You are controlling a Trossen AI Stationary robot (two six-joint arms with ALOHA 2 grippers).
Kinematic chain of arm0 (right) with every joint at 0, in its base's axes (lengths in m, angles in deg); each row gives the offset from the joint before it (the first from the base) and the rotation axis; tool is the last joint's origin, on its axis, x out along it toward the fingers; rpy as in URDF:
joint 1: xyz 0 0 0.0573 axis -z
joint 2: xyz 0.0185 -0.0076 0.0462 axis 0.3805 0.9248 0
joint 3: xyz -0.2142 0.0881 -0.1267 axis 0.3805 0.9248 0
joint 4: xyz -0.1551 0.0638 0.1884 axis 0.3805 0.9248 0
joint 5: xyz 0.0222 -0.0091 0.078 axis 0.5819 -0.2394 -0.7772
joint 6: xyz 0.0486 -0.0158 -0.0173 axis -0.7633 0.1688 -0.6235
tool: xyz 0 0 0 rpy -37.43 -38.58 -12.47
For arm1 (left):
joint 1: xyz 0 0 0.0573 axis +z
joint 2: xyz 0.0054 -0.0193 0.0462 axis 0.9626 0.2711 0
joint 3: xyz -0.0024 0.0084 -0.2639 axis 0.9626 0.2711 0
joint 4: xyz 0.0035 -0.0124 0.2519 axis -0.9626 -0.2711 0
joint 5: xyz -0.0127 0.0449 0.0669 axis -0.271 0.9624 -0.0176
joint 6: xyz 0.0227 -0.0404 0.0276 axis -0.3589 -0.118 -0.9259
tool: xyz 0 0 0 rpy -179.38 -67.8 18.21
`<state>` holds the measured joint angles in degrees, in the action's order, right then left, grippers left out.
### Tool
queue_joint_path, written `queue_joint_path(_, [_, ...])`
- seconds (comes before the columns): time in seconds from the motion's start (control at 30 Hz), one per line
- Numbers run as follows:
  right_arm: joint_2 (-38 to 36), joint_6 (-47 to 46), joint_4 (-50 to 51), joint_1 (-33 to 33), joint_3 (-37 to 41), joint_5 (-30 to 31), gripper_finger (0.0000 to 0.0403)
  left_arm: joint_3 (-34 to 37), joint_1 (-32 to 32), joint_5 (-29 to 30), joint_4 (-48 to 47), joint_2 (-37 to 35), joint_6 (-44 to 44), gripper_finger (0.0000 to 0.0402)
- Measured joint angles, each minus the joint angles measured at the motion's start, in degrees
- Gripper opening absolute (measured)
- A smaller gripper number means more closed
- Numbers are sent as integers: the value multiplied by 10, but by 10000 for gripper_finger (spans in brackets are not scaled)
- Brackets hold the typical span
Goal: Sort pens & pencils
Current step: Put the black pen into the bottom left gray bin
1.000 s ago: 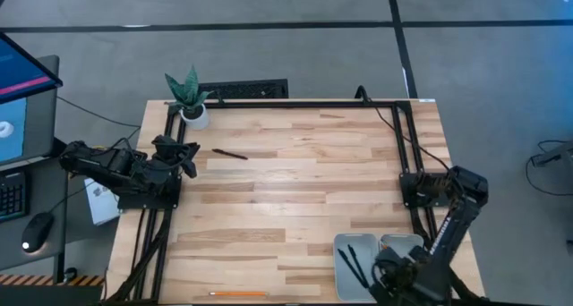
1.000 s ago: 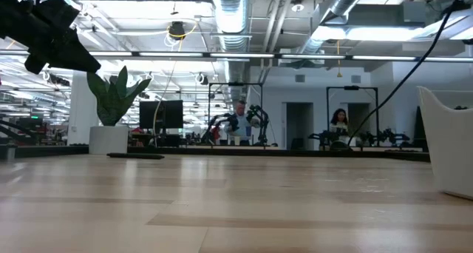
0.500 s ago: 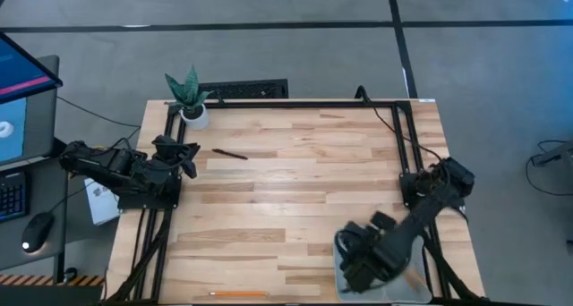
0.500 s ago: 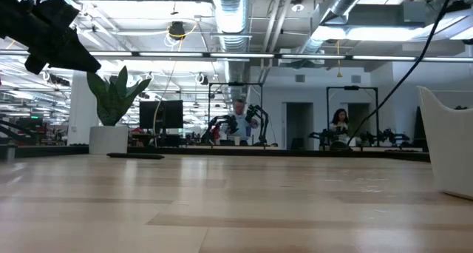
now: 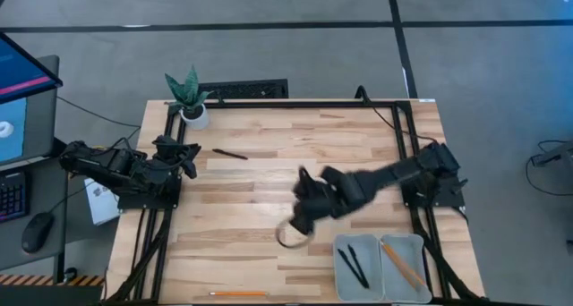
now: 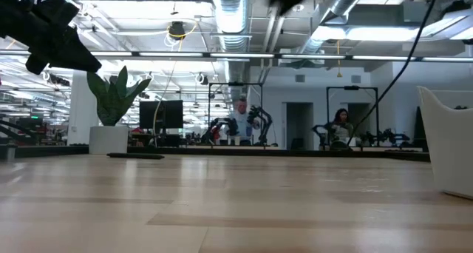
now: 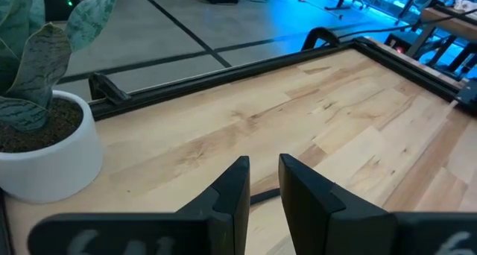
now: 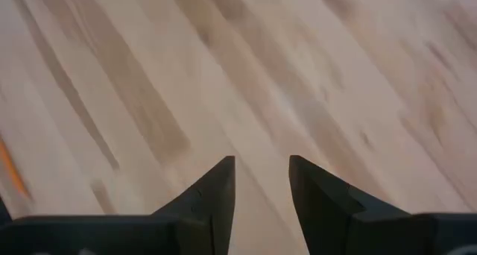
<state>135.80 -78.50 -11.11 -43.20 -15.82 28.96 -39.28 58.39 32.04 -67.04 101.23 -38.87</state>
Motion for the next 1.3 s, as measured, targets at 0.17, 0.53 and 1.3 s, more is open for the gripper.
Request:
queue_joint_path(0.17, [0, 90, -159, 67, 0, -2, 148, 0, 0, 0, 1, 0, 0, 64])
queue_joint_path(0.53, [0, 193, -348, 149, 0, 16, 148, 0, 0, -22, 24, 0, -7, 64])
queue_joint_path(1.3, [0, 434, -481, 305, 17, -131, 151, 0, 0, -5, 134, 0, -122, 64])
